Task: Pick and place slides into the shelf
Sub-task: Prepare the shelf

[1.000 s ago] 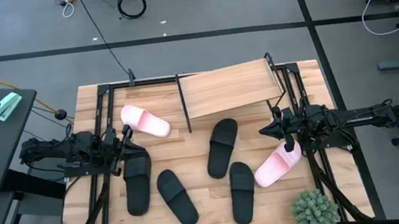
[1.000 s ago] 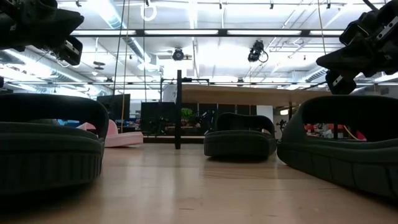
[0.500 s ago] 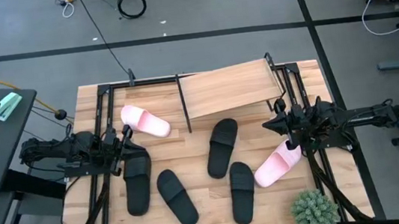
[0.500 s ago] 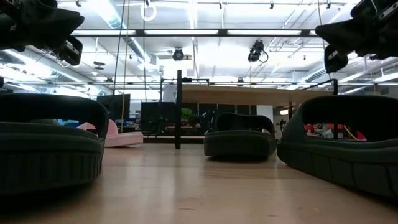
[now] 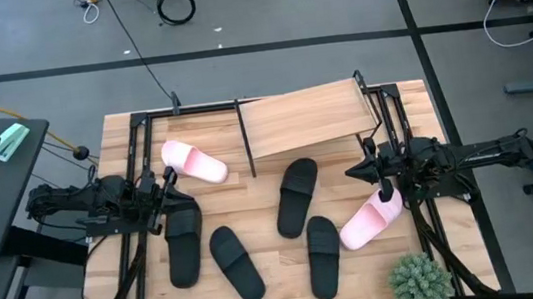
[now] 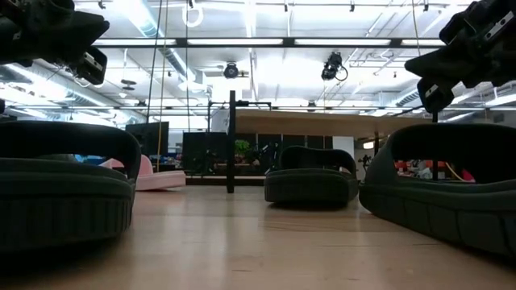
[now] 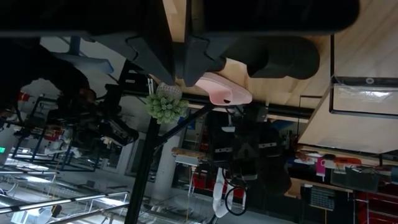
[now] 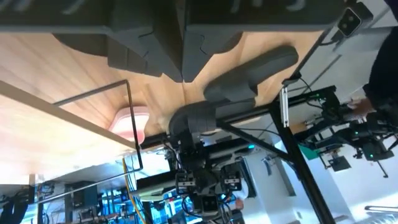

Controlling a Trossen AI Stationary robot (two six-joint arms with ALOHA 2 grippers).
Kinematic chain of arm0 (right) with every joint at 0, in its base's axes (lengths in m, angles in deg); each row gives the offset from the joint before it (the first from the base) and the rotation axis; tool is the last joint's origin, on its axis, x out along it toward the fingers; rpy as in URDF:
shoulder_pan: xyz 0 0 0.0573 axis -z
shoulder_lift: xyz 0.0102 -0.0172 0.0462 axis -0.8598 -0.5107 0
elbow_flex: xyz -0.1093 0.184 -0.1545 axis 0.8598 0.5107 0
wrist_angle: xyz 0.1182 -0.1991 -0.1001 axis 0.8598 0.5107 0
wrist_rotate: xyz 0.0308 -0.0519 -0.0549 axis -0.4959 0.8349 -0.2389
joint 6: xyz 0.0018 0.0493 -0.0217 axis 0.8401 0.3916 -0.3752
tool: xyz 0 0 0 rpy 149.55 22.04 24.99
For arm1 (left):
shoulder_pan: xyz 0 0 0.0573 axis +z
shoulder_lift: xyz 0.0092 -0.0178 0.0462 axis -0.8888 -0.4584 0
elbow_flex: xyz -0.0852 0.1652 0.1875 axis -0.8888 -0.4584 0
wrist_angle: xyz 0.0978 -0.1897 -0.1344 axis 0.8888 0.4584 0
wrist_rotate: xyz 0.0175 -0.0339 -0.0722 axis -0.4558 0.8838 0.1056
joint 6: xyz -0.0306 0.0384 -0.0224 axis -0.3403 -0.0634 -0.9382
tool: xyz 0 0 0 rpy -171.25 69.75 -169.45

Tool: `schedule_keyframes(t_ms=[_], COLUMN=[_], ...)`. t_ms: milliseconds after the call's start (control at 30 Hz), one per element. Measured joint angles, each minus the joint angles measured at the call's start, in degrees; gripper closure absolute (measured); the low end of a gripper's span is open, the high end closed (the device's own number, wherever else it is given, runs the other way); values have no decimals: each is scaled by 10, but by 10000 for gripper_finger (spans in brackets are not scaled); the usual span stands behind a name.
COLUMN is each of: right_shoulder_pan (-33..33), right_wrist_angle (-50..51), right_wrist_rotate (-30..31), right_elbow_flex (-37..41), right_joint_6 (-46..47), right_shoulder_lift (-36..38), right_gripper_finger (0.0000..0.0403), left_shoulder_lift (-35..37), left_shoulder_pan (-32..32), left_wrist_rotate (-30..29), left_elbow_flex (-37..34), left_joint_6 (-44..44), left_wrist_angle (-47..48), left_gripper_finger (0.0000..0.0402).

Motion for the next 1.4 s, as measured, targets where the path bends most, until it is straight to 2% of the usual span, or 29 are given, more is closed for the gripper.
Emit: schedule_keyframes(t_ms=[267, 467, 767, 933, 1033, 1100, 1200, 1267, 1333, 1400], right_shoulder_pan=[0, 0, 0, 0, 0, 0, 0, 0, 0, 0], right_wrist_angle=[2, 2, 0, -35, -64, -90, -134, -164, -188, -206], right_wrist_rotate=[0, 0, 0, 0, 0, 1, 20, 20, 20, 20], right_elbow_flex=[0, 0, 0, 0, 0, 0, -1, -1, -1, -1], right_joint_6=[-45, -9, -9, 3, 26, 30, 20, 24, 10, -18], right_shoulder_lift=[0, 0, 0, 0, 0, 0, 0, 1, 1, 1], right_gripper_finger=[389, 389, 389, 389, 389, 389, 389, 389, 389, 389], left_shoulder_lift=[0, 0, 0, 0, 0, 0, 0, -1, -17, -48], left_shoulder_pan=[0, 0, 0, 0, 0, 0, 0, 0, 0, 0], left_wrist_rotate=[0, 0, 0, -13, -48, -102, -186, -201, -216, -255], left_elbow_flex=[0, 0, 0, 0, 0, 0, 1, 5, 17, 30], left_joint_6=[0, 0, 1, 67, 89, 96, 166, 191, 179, 159], left_wrist_angle=[0, 0, 0, -3, -29, -81, -163, -158, -134, -101], left_gripper_finger=[369, 373, 361, 365, 372, 377, 384, 387, 388, 388])
